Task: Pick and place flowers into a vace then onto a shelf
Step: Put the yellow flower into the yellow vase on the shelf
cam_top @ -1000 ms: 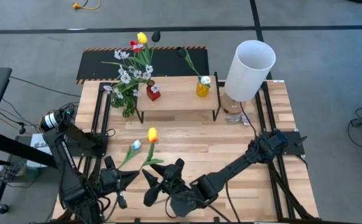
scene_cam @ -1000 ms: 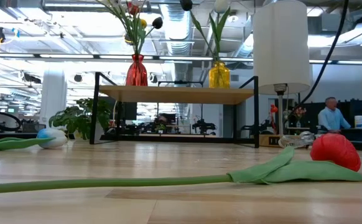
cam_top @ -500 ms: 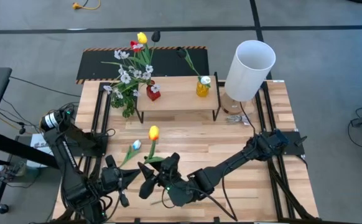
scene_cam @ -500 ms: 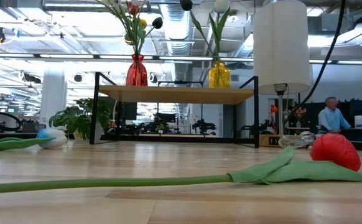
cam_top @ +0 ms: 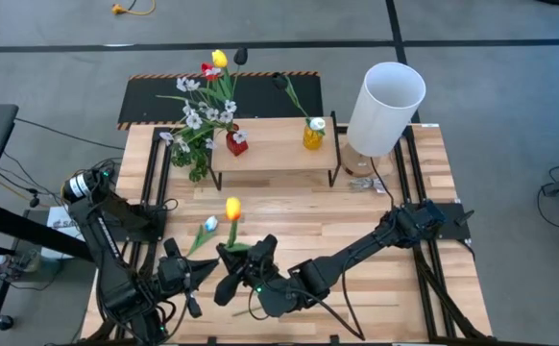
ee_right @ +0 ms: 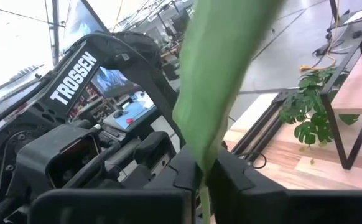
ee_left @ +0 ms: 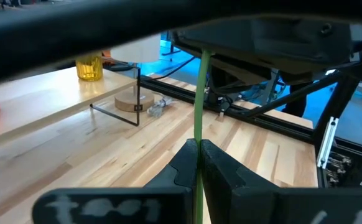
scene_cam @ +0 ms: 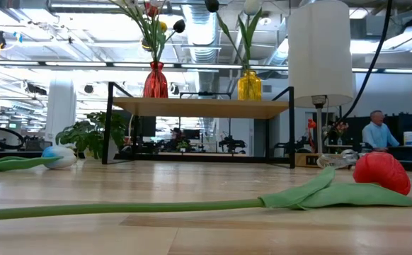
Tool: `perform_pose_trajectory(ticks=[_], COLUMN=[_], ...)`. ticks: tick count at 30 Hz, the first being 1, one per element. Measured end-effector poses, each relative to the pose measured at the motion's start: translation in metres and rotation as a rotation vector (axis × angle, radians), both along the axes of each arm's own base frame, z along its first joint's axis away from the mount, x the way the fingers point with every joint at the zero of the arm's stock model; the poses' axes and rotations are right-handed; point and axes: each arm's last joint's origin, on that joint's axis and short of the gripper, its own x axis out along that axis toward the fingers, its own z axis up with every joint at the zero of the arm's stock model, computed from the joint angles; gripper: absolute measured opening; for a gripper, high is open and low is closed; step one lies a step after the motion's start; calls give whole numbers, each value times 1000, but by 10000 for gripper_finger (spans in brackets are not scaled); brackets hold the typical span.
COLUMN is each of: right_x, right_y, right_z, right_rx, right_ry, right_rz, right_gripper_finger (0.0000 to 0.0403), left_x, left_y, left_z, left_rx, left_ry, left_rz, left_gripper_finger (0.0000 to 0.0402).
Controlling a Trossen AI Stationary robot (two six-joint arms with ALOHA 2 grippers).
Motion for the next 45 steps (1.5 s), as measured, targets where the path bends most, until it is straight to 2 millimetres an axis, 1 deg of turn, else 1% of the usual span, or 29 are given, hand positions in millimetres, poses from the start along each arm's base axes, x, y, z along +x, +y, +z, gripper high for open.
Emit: perform_pose_trajectory(ticks=[2,7,11,14,17,21,24,28,32,37,41,43,45], right_x=[0,0,0,0,-1,-4,-13,-29,-45,-71,-85,-86,-84], right_y=[0,0,0,1,1,6,11,16,27,45,57,63,67], right_z=[0,0,-2,-2,-2,-5,-12,-23,-36,-51,-54,-53,-52], right_rx=[-1,-3,-13,-12,-23,-90,-118,-127,-122,-43,-10,18,56], right_ry=[1,3,19,20,27,93,187,317,434,584,624,615,608], right_rz=[-1,-1,0,6,10,25,39,48,101,200,234,273,349], right_gripper_finger=[7,13,5,7,5,4,3,3,2,2,1,1,1], left_x=[0,0,0,0,0,0,0,-1,-1,-2,-2,-2,-2], left_y=[0,0,0,0,0,0,0,-1,-1,0,1,1,1], left_z=[0,0,0,-1,-1,-2,-3,-3,-3,-4,-5,-5,-5], left_rx=[1,1,18,50,74,50,35,32,25,41,44,41,37], left_ry=[-2,-1,28,72,95,126,144,145,167,206,220,224,230], left_rz=[2,1,-7,-20,-28,-37,-42,-45,-52,-60,-63,-64,-66], left_gripper_finger=[0,0,7,30,65,114,139,159,164,164,164,164,164])
